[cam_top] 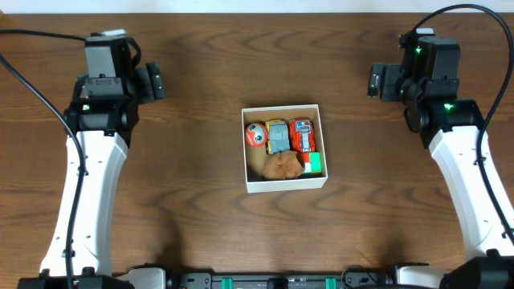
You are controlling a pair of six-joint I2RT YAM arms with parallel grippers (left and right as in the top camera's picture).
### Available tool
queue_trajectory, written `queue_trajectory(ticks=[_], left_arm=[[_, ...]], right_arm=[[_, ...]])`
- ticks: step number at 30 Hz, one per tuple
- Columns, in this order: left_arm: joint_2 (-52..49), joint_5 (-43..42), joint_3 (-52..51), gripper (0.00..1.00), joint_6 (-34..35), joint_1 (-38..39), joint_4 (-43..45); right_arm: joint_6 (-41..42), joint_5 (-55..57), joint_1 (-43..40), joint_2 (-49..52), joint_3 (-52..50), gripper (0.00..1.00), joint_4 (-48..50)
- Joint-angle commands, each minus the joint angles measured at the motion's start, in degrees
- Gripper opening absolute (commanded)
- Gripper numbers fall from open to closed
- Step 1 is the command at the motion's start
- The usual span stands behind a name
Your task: Pack container
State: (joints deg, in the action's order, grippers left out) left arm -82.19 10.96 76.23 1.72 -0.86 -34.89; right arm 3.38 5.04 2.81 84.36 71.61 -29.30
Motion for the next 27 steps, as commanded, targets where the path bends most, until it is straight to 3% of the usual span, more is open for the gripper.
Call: queue_trajectory(ticks=[1, 8, 20, 27], left_arm=[[2.75, 0.66, -1.01, 0.98, 0.55, 0.7, -1.18], [15.17, 0.59, -9.16, 0.98, 0.55, 3.93, 0.92], [44.61, 0.66, -29.18, 0.98, 0.55, 11.06, 7.15], [51.06, 0.66, -32.61, 0.98, 0.52, 11.23, 6.34]], right_arm=[[0.02, 1.62, -0.28, -2.54, 0.68, 0.99, -1.99], [0.63, 1.64, -0.24, -14.47, -5.14, 0.99, -3.63], [5.03, 3.93, -0.13, -50.05, -35.39, 0.99, -0.33], [6.43, 3.56, -0.13, -58.93, -42.8, 0.99, -0.68]])
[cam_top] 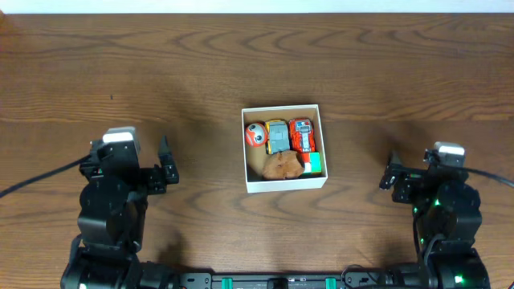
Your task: Pack container
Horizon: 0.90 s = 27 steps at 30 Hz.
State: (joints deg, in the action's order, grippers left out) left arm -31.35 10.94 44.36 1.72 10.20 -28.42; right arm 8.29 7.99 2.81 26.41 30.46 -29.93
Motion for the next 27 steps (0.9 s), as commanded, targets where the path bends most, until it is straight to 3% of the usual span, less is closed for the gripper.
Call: queue_trajectory(ticks=[1, 20, 24, 27], left_arm=[[0.11, 0.68, -0.74, 0.98, 0.52, 0.17, -0.28], [-0.79, 0.68, -0.74, 0.98, 0.52, 0.17, -15.3], [-0.79, 0.68, -0.74, 0.98, 0.52, 0.17, -18.38], [-0.79, 0.68, -0.74, 0.98, 0.52, 0.17, -19.58]], right_arm=[[1.51, 0.61, -0.13, -0.96, -1.79, 0.99, -0.52], [0.57, 2.14, -0.11, -1.31, -1.84, 0.99, -19.47], [-0.31, 1.01, -0.07, -5.44, -3.26, 0.99, -15.63], [-3.93, -2.27, -0.07, -11.3, -8.0, 0.99, -7.1]])
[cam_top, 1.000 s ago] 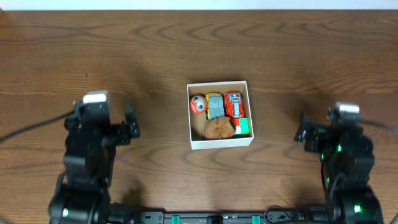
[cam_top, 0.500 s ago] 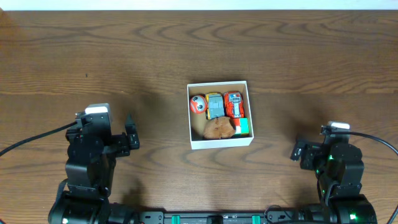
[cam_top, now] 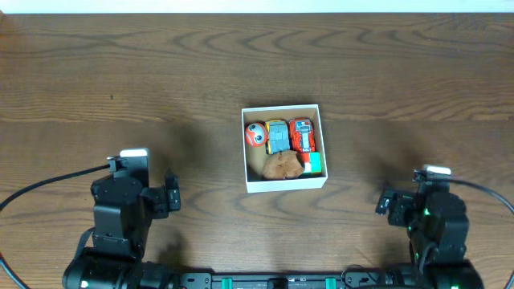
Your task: Pack container
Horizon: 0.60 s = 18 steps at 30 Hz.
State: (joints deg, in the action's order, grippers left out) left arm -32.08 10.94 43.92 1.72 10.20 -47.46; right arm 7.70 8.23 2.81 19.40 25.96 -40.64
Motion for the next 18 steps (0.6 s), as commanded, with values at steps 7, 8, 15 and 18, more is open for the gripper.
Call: queue_trajectory(ticks=[7, 8, 15, 18], left_arm=[[-0.07, 0.68, -0.31, 0.98, 0.52, 0.17, -0.52], [-0.07, 0.68, -0.31, 0.98, 0.52, 0.17, -0.52], [-0.07, 0.68, -0.31, 0.98, 0.52, 0.17, -0.52], [-0.07, 0.68, -0.31, 0.98, 0.52, 0.17, -0.52]], right_arm=[[-3.74, -5.79, 0.11, -13.64, -18.78, 0.99, 29.0], [-3.78, -5.77, 0.11, -14.23, -19.96, 0.99, 31.06], [-10.19, -6.54, 0.17, -19.04, -25.68, 0.99, 36.48], [-13.0, -7.74, 0.28, -19.12, -25.66, 0.99, 36.3]])
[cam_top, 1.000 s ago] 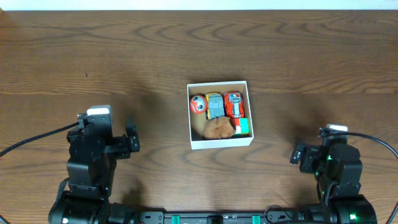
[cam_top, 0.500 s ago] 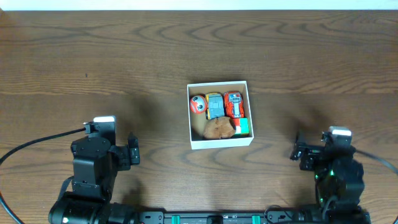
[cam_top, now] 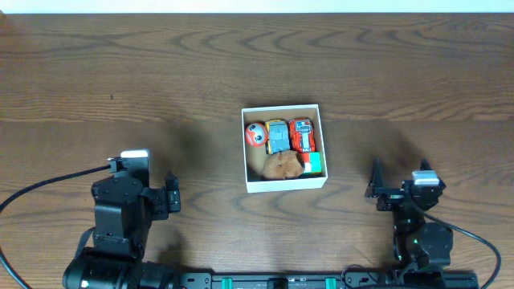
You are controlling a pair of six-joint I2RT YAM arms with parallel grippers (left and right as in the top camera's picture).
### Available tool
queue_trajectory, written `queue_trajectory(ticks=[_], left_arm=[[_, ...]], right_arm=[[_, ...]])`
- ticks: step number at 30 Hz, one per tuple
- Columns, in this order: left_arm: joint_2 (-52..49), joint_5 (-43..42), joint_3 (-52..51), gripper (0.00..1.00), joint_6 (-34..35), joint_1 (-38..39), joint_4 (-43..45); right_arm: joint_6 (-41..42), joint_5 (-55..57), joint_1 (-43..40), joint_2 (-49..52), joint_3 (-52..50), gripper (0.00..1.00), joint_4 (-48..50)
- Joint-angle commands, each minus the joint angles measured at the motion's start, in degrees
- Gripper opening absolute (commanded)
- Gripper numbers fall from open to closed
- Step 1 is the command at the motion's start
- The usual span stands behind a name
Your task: Pack container
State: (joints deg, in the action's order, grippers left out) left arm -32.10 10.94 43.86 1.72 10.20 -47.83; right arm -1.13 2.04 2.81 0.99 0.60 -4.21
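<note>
A white open box [cam_top: 284, 185] sits mid-table. Inside lie an orange and white round toy [cam_top: 255, 135], a yellow and grey toy car [cam_top: 277, 136], a red toy car [cam_top: 302, 134], a brown lumpy item [cam_top: 281, 165] and a green block [cam_top: 314, 164]. My left gripper [cam_top: 171, 197] is folded back near the front left edge, well left of the box. The right gripper [cam_top: 375, 186] is folded back at the front right, right of the box. Neither holds anything that I can see. From above, the jaw gaps do not show.
The brown wooden table [cam_top: 257, 64] runs to a pale strip at the far edge. A black cable [cam_top: 48, 183] loops from the left arm across the front left. Another cable [cam_top: 482, 245] trails by the right arm base.
The right arm has drawn further back and turned, so its gripper now sits a little higher and closer to the base. The left arm and the box contents are unchanged.
Both arms were stretched out, their grippers level with the box's far edge on either side. Then both were pulled back toward the front edge. They stayed low there, and the box has kept the same items throughout.
</note>
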Motion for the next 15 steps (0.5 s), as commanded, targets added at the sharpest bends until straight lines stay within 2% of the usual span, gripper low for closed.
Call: queue_trajectory(ticks=[1, 3, 15], left_arm=[[-0.04, 0.68, -0.24, 0.98, 0.52, 0.17, -0.15], [-0.04, 0.68, -0.24, 0.98, 0.52, 0.17, -0.15], [-0.04, 0.68, -0.24, 0.98, 0.52, 0.17, -0.15]], right_arm=[[-3.76, -1.92, 0.39, -0.72, -0.31, 0.99, -0.13], [-0.76, -1.92, 0.52, -0.72, -0.31, 0.99, -0.04], [-0.63, -1.88, 0.52, -0.7, -0.31, 0.99, -0.02]])
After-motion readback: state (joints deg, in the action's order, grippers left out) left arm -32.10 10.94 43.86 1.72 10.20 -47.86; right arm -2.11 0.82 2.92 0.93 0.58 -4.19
